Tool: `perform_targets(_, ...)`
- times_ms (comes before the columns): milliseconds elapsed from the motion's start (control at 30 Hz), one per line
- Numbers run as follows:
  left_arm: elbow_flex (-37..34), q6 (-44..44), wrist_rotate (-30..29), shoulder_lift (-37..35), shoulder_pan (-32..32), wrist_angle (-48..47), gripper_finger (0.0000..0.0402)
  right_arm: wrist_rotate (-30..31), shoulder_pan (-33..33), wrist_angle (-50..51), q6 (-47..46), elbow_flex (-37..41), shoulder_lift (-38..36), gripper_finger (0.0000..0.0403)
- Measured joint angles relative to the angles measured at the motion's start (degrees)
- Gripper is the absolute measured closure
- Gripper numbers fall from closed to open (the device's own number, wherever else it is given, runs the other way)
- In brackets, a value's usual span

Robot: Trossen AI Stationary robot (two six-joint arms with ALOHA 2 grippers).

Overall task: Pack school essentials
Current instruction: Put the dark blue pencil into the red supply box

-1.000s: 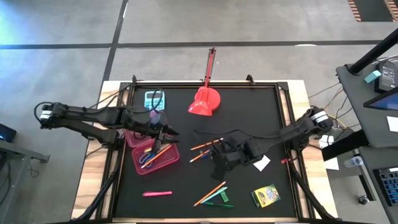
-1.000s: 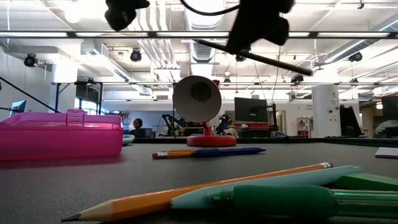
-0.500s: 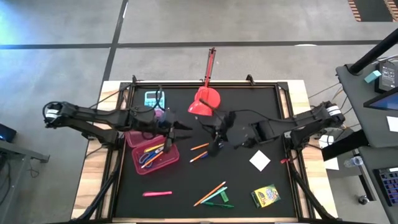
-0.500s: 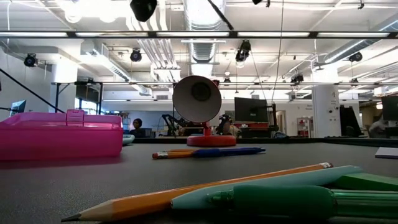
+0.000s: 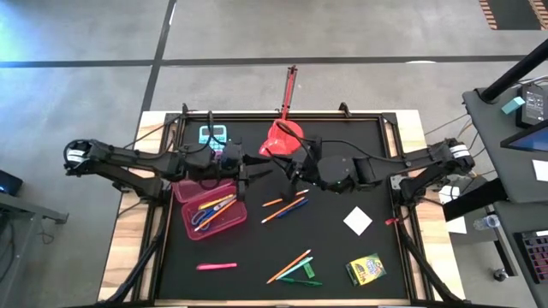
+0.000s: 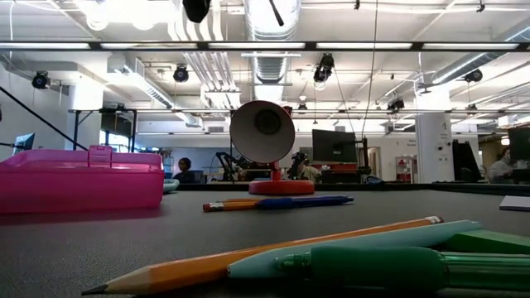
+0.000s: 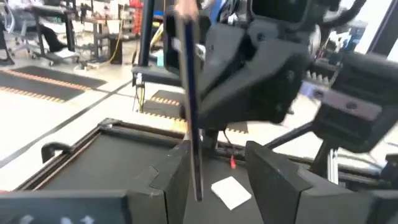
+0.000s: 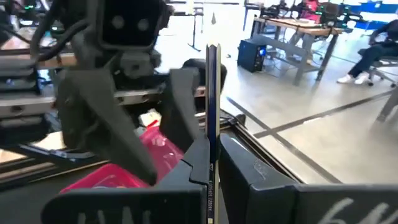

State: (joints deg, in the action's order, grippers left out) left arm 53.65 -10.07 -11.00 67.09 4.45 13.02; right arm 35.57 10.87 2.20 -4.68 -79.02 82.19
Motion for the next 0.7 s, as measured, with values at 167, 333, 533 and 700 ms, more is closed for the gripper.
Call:
perform_targets(167, 0.0, 0.0, -1.3, 0.5, 0.0, 2.9, 0.0265, -2.1, 0.0, -1.9, 0.3, 0.0, 0.0, 0.0394)
perform_targets(333, 0.0, 0.0, -3.9, 1.0, 0.0, 2.7, 0.0265, -3.0, -0.1, -2.4, 0.8, 0.0, 0.0, 0.0394)
perform_targets(533, 0.0, 0.0, -4.1, 2.7, 0.0, 3.6, 0.0265, -3.5, 0.0, -4.7, 2.5, 0.0, 0.0, 0.0394)
perform_targets(700, 0.0, 0.0, -4.0, 4.7, 0.0, 5.8, 0.0265, -4.3, -0.2, -4.7, 2.7, 0.0, 0.0, 0.0394)
